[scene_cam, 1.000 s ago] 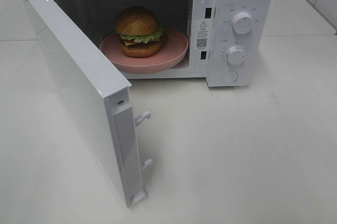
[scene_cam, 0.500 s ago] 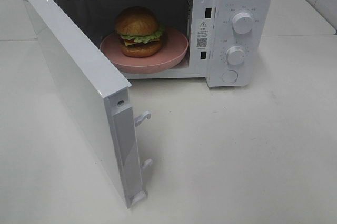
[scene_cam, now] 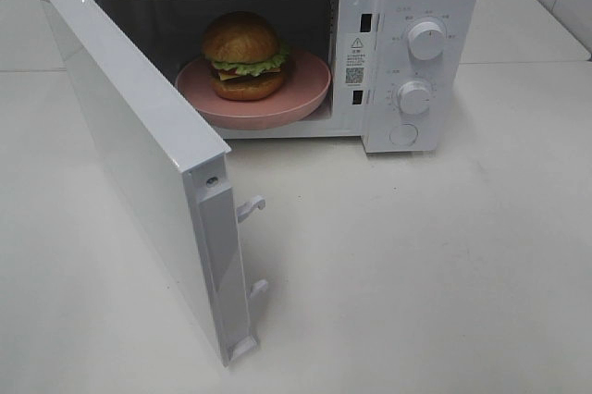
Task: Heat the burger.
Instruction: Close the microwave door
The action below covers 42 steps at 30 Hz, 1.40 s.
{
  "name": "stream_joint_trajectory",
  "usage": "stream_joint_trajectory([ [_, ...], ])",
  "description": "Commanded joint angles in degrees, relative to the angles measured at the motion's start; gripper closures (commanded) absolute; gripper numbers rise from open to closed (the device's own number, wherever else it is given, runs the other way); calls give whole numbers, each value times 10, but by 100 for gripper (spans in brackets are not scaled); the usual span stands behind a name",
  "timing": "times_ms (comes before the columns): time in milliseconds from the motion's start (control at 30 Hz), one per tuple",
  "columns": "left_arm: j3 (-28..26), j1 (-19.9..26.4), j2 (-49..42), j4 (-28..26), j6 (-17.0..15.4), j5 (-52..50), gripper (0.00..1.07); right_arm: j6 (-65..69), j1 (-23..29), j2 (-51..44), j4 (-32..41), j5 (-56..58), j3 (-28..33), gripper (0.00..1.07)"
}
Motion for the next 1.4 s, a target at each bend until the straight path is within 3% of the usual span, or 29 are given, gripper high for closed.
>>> stream_joint_trajectory([
  [33,1,1,-12,-1,0,-5,9,-1,-4,-16,-1,-6,1,31],
  [567,-20,1,-6,-9,-2,-11,9,-1,-4,-16,-1,-6,1,31],
  [667,-35,1,10,-7,-2,-16,14,-1,-4,-16,-1,-6,1,31],
  [733,-39,1,37,-9,-2,-34,25,-1,-4,-16,-1,-6,1,31],
  [833,-39,1,44,-9,-2,-41,29,-1,-4,-16,-1,-6,1,31],
  [867,-39,1,57,-10,-2,-53,37,-1,-4,-16,-1,-6,1,31],
  [933,-39,1,62,-10,-2,-59,40,-1,-4,-16,-1,-6,1,31],
  [1000,-39,1,87,-11,-2,-88,57,-1,-4,-16,-1,-6,1,31],
  [1167,-39,1,111,-11,-2,-127,72,-1,-4,-16,-1,-6,1,31],
  [1200,-39,1,122,-10,-2,-148,84,-1,-4,-16,-1,-6,1,31],
  [1233,-39,1,122,-10,-2,-148,84,-1,-4,-16,-1,-6,1,31],
  [1267,-39,1,135,-10,-1,-173,96,-1,-4,-16,-1,-6,1,31],
  [1400,-39,1,155,-9,1,-202,107,-1,-4,-16,-1,-6,1,31],
])
